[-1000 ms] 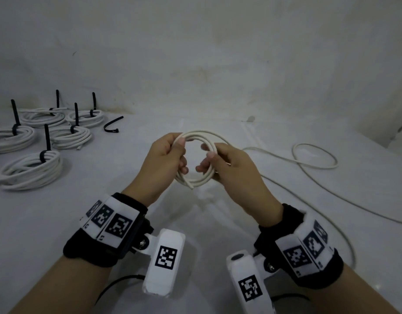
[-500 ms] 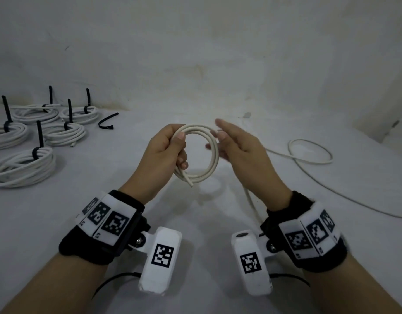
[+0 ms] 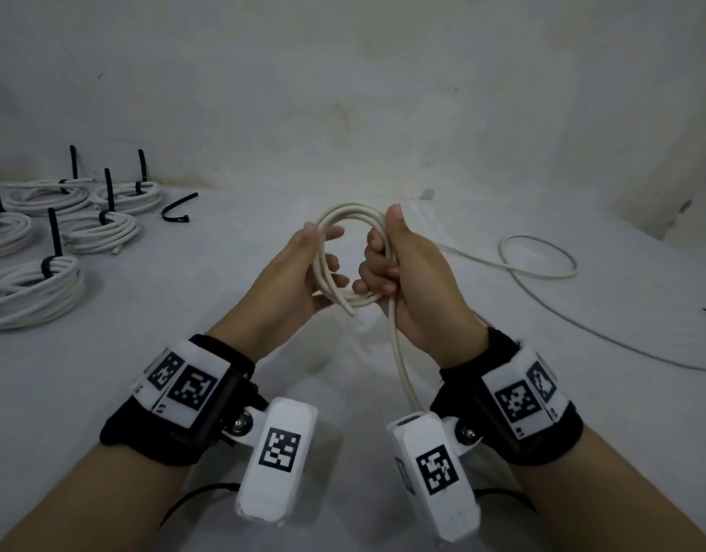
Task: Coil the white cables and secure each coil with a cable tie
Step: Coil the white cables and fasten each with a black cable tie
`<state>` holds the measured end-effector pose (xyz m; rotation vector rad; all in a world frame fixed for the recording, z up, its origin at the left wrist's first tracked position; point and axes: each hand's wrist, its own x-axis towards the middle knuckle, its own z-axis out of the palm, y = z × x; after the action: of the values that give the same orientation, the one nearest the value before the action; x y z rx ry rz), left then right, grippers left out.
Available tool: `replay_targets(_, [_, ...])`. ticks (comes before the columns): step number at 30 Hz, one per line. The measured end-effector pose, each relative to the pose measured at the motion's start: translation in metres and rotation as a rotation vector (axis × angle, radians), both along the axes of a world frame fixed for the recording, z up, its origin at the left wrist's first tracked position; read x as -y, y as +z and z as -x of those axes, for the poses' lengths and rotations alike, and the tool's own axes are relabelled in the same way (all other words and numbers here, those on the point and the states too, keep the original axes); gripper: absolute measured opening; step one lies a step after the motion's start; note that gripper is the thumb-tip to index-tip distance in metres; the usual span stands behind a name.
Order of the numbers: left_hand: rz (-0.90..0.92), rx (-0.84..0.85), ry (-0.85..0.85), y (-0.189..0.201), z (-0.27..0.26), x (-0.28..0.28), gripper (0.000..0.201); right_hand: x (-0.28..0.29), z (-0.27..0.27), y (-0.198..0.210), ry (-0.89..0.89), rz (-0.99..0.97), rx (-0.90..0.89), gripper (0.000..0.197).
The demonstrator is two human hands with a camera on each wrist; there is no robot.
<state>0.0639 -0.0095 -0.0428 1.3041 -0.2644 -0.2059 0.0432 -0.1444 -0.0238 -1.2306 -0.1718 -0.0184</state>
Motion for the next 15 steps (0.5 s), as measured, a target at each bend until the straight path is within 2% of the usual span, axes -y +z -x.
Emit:
replay_targets(2, [-0.04,-0.141,-0.125,-0.004,-0.002,-0.004,0.064,0.0,0.0,0.002,-0.057,-0.029,0.064,0.044])
replay_targets(4, [-0.062,-0.242,-0.311,-0.007,-0.003,-0.009,0.077,0.003,0.001,0.005,-0.1,-0.081,0.129,0.043])
replay_targets(6, [-0.128,-0.259,-0.5,-0.01,-0.001,-0.011,0.065,0.006,0.002,0.007,-0.123,-0.132,0.173,0.043])
replay_targets(8, [-0.254,-0.151,-0.638,-0.012,0.003,-0.009,0.039,0.009,0.002,0.009,-0.125,-0.182,0.186,0.043])
replay_targets(10, [-0.294,-0.049,-0.739,-0.015,0.007,-0.005,0.031,0.01,0.002,0.009,-0.13,-0.195,0.191,0.043])
replay_targets(13, [-0.237,0.0,-0.827,-0.018,0.012,0.002,0.029,0.008,0.001,0.007,-0.123,-0.204,0.189,0.043])
replay_targets(15, [-0.182,0.02,-0.793,-0.018,0.014,0.005,0.012,0.007,0.001,0.006,-0.121,-0.217,0.18,0.043])
